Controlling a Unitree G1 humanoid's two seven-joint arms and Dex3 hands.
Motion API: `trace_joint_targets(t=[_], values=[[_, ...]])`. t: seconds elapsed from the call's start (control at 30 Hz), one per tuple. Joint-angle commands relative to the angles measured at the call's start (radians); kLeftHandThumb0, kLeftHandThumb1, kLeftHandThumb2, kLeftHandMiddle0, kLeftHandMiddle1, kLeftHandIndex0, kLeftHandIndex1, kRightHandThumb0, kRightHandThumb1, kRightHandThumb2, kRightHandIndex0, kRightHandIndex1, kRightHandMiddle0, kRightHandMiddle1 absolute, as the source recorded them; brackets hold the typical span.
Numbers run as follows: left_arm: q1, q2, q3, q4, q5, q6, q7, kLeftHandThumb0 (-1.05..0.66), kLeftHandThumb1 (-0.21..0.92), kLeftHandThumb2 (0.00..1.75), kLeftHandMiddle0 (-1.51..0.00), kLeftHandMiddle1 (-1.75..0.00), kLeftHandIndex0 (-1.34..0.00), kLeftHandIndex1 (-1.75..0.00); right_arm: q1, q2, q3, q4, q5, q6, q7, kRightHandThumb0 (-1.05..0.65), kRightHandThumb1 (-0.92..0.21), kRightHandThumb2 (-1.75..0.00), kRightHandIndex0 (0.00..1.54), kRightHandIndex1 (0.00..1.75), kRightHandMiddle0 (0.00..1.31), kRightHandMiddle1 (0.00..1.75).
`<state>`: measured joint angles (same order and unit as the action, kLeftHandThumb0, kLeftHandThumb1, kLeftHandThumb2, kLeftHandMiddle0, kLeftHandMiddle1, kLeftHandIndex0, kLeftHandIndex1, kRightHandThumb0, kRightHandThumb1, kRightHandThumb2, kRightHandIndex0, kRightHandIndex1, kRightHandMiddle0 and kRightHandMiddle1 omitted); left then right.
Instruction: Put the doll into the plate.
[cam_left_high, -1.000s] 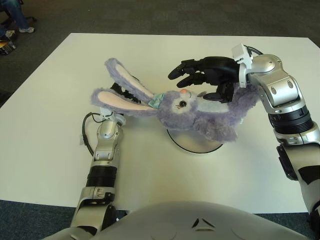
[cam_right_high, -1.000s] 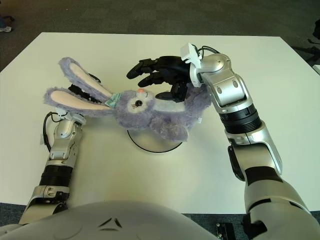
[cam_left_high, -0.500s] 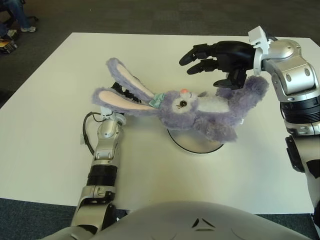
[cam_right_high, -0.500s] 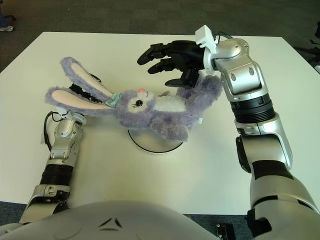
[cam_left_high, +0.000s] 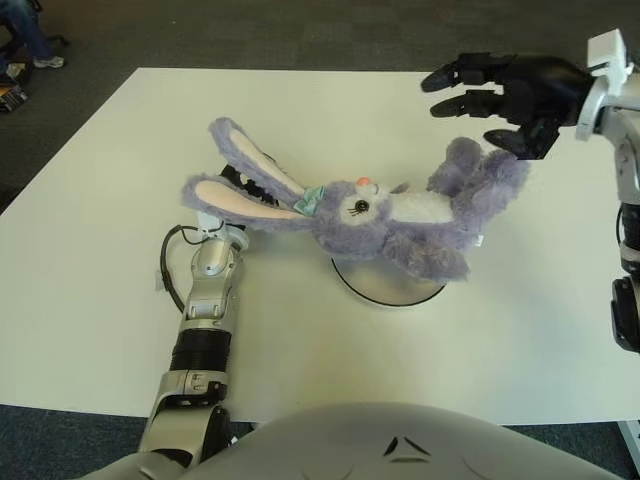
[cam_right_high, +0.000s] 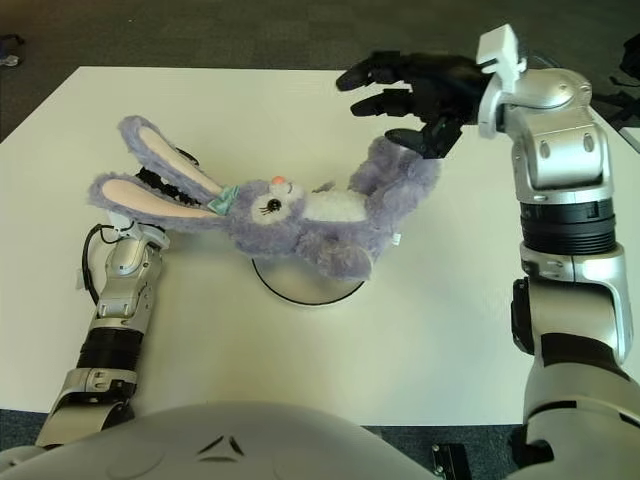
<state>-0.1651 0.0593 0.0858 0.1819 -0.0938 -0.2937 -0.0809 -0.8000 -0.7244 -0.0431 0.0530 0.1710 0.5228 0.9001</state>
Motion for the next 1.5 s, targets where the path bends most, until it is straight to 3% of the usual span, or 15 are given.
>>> trace_joint_targets(t=[0.0, 0.3, 0.97, 1.0, 1.03, 1.07, 1.13, 1.2, 1.27, 1.37, 1.47], values=[[0.032, -0.003, 0.005, 0.038, -0.009, -0.01, -0.011, -0.41, 0.55, 1.02, -1.1, -1.75, -0.43, -1.75, 0.023, 0.01, -0.1, -0.068, 0.051, 0.032, -0.073, 0.1, -0.12, -1.34, 0.18, 0.41, 0.0, 0.74], [0.027, 0.003, 0.009, 0.051, -0.009, -0.024, -0.015, -0.41, 0.55, 1.02, -1.12, -1.75, -0.43, -1.75, 0.035, 0.005, -0.114, -0.122, 0.086, 0.075, -0.115, 0.1, -0.13, -1.34, 0.19, 0.43, 0.0, 0.8], [0.012, 0.005, 0.021, 0.09, -0.03, -0.056, -0.037, -0.41, 0.54, 1.03, -1.07, -1.75, -0.44, -1.75, 0.036, 0.001, -0.096, -0.128, 0.104, 0.078, -0.142, 0.1, -0.13, -1.34, 0.18, 0.45, 0.0, 0.8], [0.012, 0.004, 0.022, 0.09, -0.031, -0.057, -0.037, -0.41, 0.54, 1.03, -1.07, -1.75, -0.44, -1.75, 0.087, 0.045, -0.17, -0.099, 0.119, 0.071, -0.209, 0.1, -0.13, -1.34, 0.18, 0.45, 0.0, 0.8], [0.012, 0.004, 0.022, 0.091, -0.031, -0.058, -0.037, -0.41, 0.54, 1.03, -1.06, -1.75, -0.44, -1.75, 0.125, 0.079, -0.225, -0.078, 0.13, 0.065, -0.259, 0.01, -0.24, -1.22, 0.21, 0.57, 0.08, 0.96], [0.012, 0.003, 0.024, 0.093, -0.033, -0.06, -0.037, -0.41, 0.54, 1.03, -1.06, -1.75, -0.44, -1.75, 0.152, 0.115, -0.255, -0.081, 0.141, 0.074, -0.306, -0.12, -0.44, -1.0, 0.22, 0.82, 0.18, 1.2], [0.011, 0.002, 0.026, 0.096, -0.034, -0.063, -0.038, -0.41, 0.54, 1.03, -1.06, -1.75, -0.44, -1.75, 0.17, 0.149, -0.264, -0.102, 0.154, 0.089, -0.349, -0.07, -0.54, -0.89, 0.39, 1.13, 0.23, 1.39], [0.01, 0.0, 0.027, 0.098, -0.034, -0.066, -0.038, -0.41, 0.55, 1.03, -1.06, -1.75, -0.43, -1.75, 0.177, 0.169, -0.258, -0.12, 0.162, 0.097, -0.376, -0.04, -0.55, -0.89, 0.51, 1.3, 0.27, 1.49], [0.01, -0.001, 0.028, 0.1, -0.032, -0.071, -0.036, -0.41, 0.55, 1.03, -1.06, -1.75, -0.43, -1.75, 0.187, 0.195, -0.251, -0.128, 0.163, 0.101, -0.407, -0.02, -0.52, -0.96, 0.48, 1.48, 0.37, 1.56], [0.01, -0.003, 0.029, 0.1, -0.031, -0.072, -0.033, -0.41, 0.55, 1.02, -1.06, -1.75, -0.43, -1.75, 0.202, 0.209, -0.255, -0.138, 0.15, 0.107, -0.455, -0.01, -0.48, -1.05, 0.46, 1.6, 0.41, 1.63], [0.011, -0.005, 0.03, 0.099, -0.029, -0.068, -0.028, -0.41, 0.55, 1.02, -1.06, -1.75, -0.43, -1.75, 0.242, 0.222, -0.262, -0.072, 0.107, 0.008, -0.49, -0.01, -0.41, -1.18, 0.46, 1.69, 0.43, 1.7]])
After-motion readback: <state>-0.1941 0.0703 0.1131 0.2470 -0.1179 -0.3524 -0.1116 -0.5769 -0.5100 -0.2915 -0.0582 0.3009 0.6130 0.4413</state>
